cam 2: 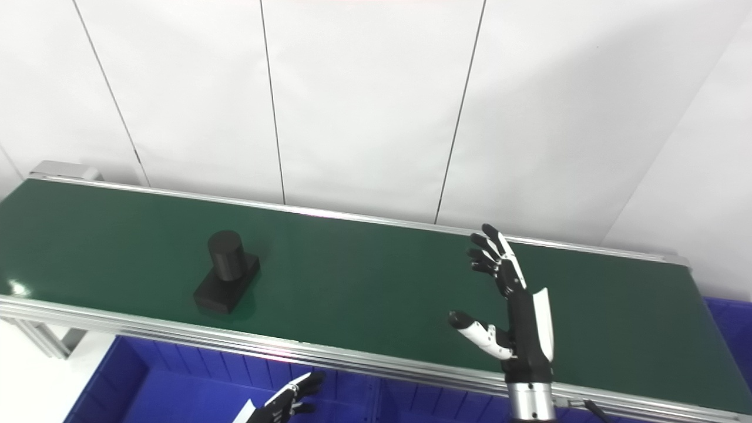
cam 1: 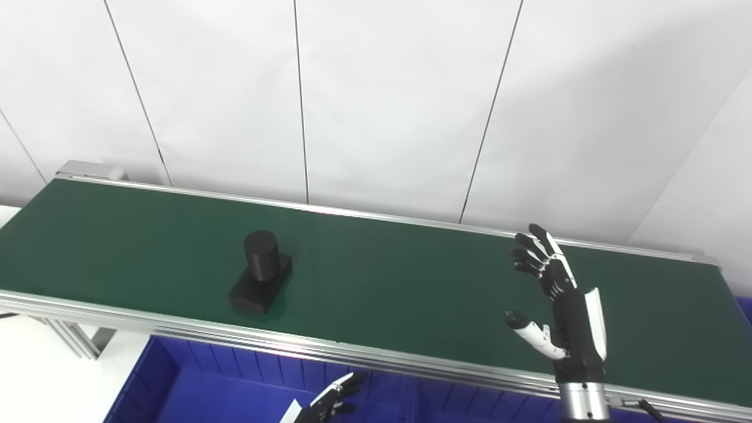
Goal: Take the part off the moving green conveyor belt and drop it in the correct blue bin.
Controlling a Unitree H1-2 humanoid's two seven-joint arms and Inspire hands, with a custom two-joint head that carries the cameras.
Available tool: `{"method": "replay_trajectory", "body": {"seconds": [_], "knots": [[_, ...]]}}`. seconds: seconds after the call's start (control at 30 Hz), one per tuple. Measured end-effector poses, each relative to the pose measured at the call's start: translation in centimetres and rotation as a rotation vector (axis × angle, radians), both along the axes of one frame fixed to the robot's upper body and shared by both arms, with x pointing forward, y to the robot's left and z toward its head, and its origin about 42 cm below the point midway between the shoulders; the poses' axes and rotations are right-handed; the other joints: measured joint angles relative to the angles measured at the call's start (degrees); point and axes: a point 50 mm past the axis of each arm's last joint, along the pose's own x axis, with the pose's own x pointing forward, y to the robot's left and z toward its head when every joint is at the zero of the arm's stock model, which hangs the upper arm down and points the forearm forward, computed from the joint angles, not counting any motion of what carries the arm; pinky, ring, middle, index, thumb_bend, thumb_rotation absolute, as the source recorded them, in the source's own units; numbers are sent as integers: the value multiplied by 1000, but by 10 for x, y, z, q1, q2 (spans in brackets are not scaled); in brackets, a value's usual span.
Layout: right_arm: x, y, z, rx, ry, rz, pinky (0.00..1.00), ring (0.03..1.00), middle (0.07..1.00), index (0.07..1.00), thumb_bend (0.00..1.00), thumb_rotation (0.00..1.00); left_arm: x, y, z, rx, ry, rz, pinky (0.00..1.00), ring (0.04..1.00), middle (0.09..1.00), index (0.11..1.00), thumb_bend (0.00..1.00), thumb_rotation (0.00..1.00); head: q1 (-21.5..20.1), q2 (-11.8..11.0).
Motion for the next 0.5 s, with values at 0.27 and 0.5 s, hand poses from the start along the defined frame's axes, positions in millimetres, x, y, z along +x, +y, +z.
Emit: {"method": "replay_trajectory", "body": {"seconds": [0.27, 0.5], "knots": [[29, 9, -3, -12, 33, 8, 686, 772, 846, 911, 922, 552, -1, -2, 2, -5, -6, 1, 807, 897, 909, 881, 830, 1000, 3, 2], [52, 15, -7, -39, 74, 31, 713, 779, 851, 915, 956, 418, -2, -5, 2, -10, -3, -3, 803, 897, 912, 879, 818, 1000, 14, 3]]}}
